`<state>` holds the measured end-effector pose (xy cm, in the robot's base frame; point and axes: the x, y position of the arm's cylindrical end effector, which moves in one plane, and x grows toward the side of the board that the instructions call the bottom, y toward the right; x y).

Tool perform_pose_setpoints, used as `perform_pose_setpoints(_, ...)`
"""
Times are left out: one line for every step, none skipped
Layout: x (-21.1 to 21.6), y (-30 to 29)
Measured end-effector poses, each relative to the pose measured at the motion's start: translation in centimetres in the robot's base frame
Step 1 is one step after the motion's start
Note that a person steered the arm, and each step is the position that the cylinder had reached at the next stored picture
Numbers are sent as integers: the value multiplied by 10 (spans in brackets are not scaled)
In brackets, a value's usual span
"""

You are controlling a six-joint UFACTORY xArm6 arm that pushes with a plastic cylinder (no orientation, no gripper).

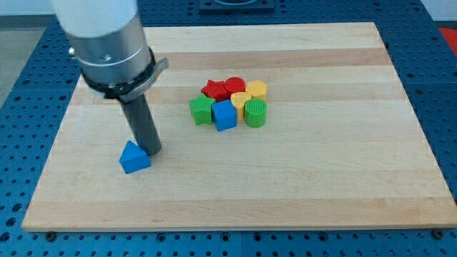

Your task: Move the triangle towards the bottom left

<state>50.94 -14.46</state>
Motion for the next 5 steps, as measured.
perform_pose_setpoints(14,0)
perform_pose_setpoints(14,-6)
perform_pose_setpoints(16,-32)
perform_pose_setpoints(23,-57)
perform_pose_setpoints(36,-69)
